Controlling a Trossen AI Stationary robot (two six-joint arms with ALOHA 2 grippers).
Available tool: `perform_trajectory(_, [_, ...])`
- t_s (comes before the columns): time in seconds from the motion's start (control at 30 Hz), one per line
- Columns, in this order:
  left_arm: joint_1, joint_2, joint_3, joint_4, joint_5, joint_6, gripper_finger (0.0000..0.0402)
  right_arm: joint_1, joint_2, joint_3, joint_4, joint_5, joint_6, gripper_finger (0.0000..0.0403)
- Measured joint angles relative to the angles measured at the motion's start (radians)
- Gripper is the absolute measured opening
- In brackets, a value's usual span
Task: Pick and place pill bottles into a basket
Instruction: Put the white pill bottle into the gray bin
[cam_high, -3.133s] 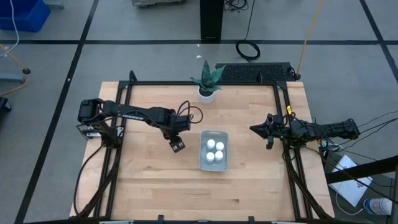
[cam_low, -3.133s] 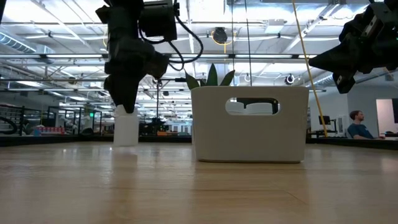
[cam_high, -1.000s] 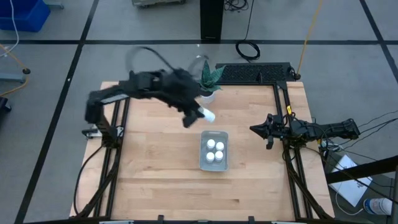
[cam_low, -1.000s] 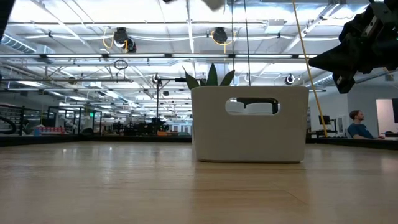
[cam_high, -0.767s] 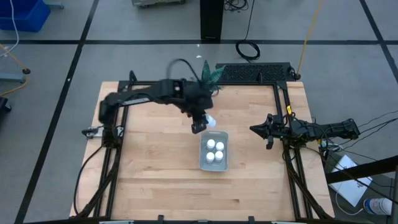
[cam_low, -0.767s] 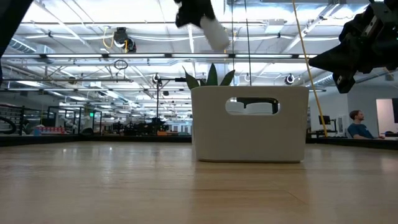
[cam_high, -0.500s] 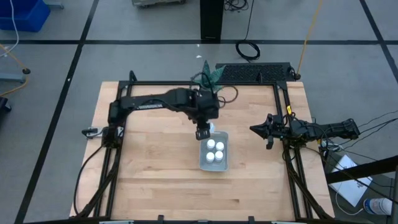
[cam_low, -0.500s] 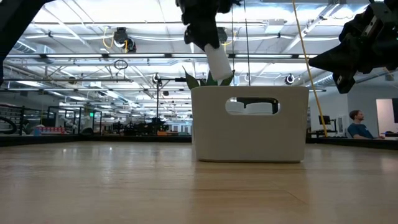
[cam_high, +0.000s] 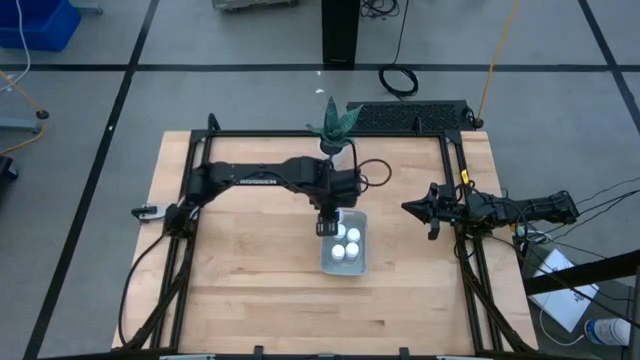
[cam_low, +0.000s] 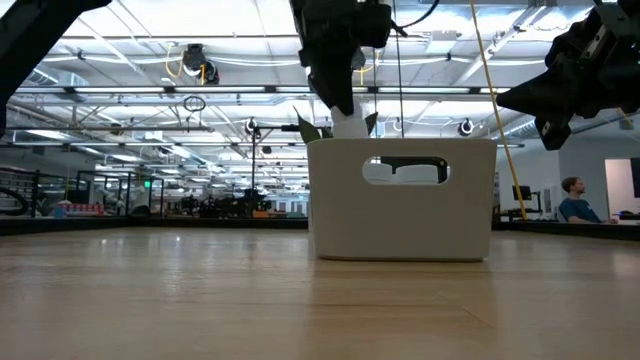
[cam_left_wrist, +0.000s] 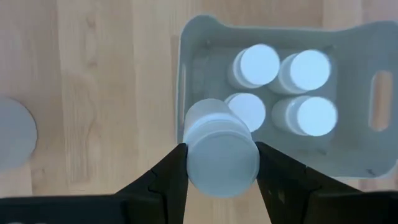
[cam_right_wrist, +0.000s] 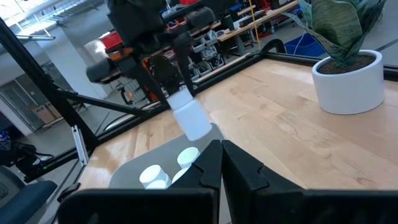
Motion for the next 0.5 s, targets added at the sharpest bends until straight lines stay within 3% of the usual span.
perform_trajectory(0.5, [0.0,0.05,-0.006,-0.028,-0.023,0.039,0.0166,0.0,0.0,0.0,0.0,0.0,0.0,0.0004])
